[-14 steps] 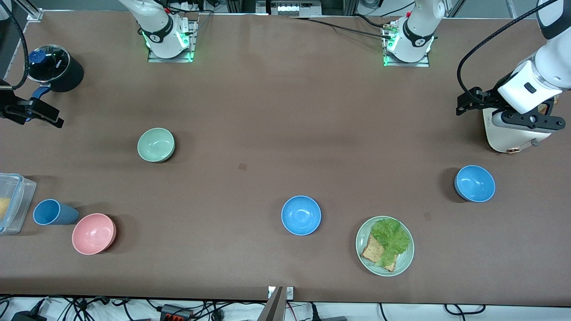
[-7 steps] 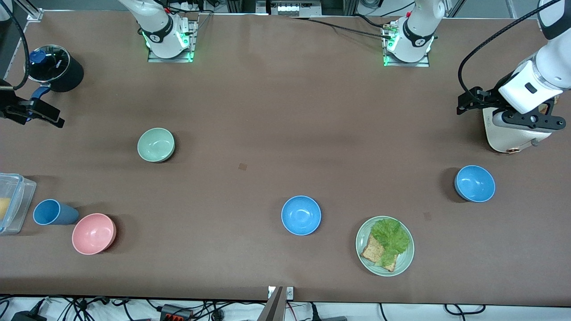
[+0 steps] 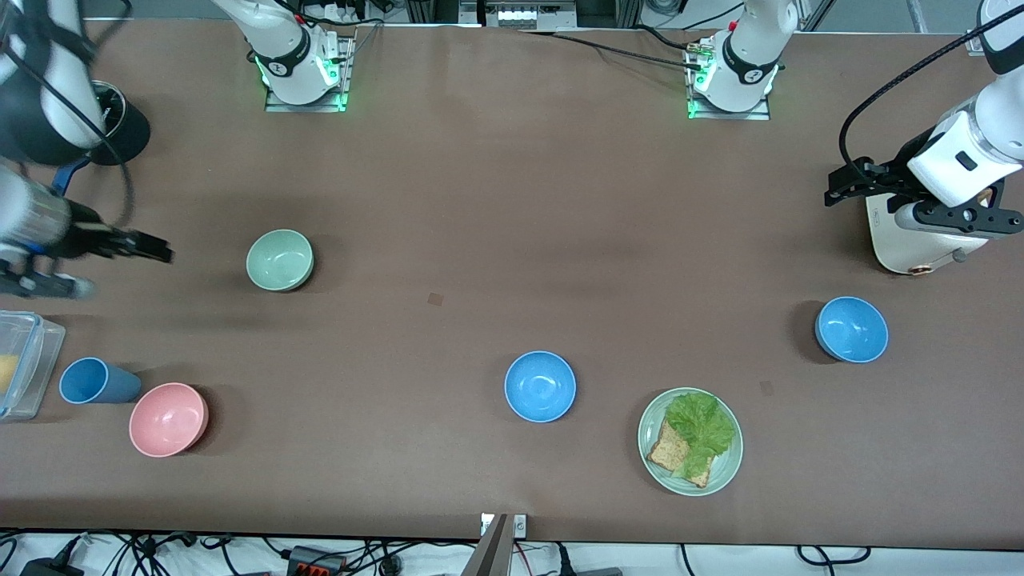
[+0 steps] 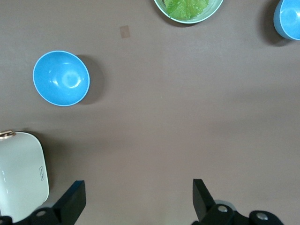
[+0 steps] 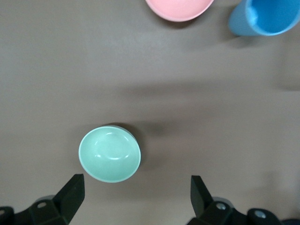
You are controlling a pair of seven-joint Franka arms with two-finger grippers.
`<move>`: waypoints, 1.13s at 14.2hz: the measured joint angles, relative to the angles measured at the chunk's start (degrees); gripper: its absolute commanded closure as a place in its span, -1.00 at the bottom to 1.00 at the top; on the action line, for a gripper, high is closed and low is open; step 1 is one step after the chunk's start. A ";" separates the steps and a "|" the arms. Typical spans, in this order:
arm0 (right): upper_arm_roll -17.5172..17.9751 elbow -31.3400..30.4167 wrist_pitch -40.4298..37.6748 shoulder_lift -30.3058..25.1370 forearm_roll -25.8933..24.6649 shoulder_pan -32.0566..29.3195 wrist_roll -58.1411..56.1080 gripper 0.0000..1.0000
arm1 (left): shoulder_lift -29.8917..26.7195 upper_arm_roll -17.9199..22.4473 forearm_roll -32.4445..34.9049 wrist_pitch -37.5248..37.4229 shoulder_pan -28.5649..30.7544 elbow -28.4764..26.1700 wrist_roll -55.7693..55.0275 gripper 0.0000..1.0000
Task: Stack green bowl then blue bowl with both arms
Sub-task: 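Reach the right gripper down to the pale green bowl rim and grasp, then slide the green bowl toward table center while the left gripper reaches the blue bowl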
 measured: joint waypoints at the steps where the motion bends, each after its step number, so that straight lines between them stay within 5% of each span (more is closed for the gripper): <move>1: 0.11 -2.36 2.48 1.55 0.00 0.49 0.00 -1.00 | 0.02 0.00 0.00 0.00 0.00 0.00 0.00 -1.00; 5: 0.26 -9.99 6.26 5.26 -0.06 1.50 0.00 -1.00 | 0.03 -0.01 -0.01 -0.52 0.00 0.00 0.00 -1.00; 12: 0.25 -11.22 10.15 11.92 -0.07 1.52 0.00 -0.99 | 0.04 -0.01 -0.01 -0.90 0.00 0.01 0.00 -1.00; 13: 0.25 -11.23 10.23 12.72 -0.07 1.51 0.00 -0.88 | 0.05 -0.01 -0.01 -0.91 0.00 0.01 0.00 -1.00; 16: 0.25 -11.23 10.32 13.79 -0.07 1.51 0.00 0.36 | 0.05 -0.01 -0.01 -0.98 0.00 0.01 0.00 -1.00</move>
